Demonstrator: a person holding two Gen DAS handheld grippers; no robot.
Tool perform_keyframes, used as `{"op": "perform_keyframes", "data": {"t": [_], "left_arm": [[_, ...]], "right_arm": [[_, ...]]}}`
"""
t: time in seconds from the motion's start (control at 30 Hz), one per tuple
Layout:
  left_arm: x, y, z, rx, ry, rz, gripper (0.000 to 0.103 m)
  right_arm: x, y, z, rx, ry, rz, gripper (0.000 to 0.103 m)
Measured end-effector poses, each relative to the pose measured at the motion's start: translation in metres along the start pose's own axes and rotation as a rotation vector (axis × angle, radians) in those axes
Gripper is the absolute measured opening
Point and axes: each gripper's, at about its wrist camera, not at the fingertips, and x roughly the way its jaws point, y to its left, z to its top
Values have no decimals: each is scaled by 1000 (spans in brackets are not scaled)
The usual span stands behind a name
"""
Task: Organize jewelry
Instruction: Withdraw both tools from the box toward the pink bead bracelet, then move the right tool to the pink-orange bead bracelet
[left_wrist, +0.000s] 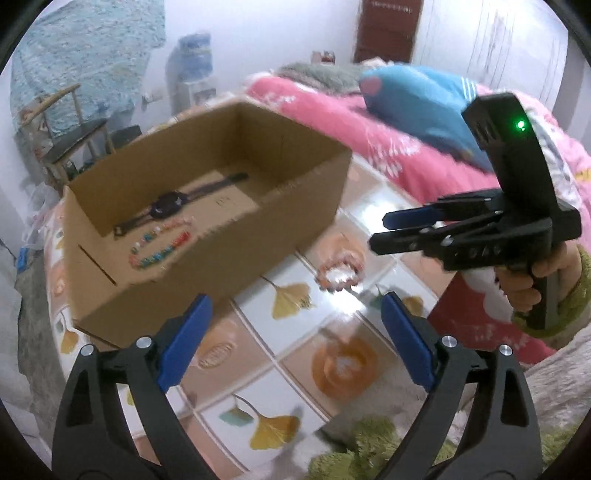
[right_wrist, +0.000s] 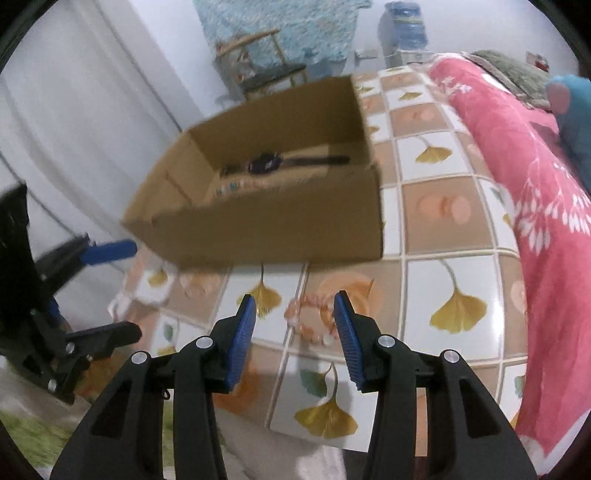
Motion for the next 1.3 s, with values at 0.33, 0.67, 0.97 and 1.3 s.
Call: {"op": "perform_keyframes", "data": {"t": [0.33,0.67,0.97,1.3], "left_arm": [[56,8,-27,-67,158,132,89],[87,16,-44,-117,199,165,91],[85,16,-50,-158,173,182,95],[82,16,-52,-174,165,191,95]], "right_arm": [[20,10,-12,-51,33,-82,67],[29,10,-15,-33,49,-139,70],[35,11,-17,-48,65,-155,77],[22,22,-14,-113,-2,-249,91]]}}
